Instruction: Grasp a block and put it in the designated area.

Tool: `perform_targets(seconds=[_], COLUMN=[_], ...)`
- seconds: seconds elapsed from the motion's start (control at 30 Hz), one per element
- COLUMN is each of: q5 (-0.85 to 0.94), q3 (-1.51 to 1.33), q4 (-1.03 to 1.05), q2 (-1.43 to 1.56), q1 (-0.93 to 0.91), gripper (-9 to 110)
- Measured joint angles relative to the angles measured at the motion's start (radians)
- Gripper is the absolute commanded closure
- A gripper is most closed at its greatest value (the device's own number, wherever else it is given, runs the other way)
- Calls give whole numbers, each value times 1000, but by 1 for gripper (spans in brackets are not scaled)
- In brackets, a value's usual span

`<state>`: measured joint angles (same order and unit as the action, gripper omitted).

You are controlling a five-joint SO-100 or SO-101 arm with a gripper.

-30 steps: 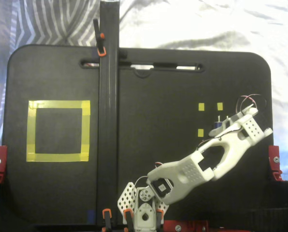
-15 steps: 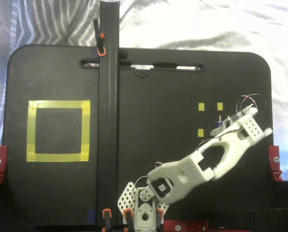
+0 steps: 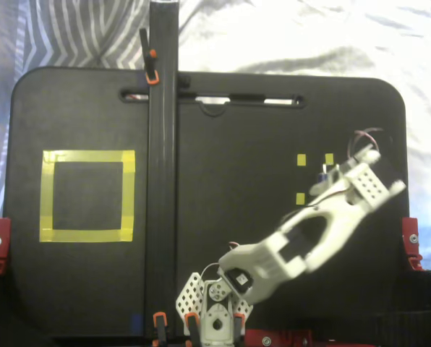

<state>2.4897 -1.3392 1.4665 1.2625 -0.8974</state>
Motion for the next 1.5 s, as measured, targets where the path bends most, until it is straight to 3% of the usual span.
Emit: perform_targets(seconds=[0.8, 1.17, 1.5], q5=[-382, -660, -902], q3=[-2, -249, -371], q4=[97, -61, -72], q2=[109, 268, 391], q1=[299, 565, 816], gripper=[82, 82, 82])
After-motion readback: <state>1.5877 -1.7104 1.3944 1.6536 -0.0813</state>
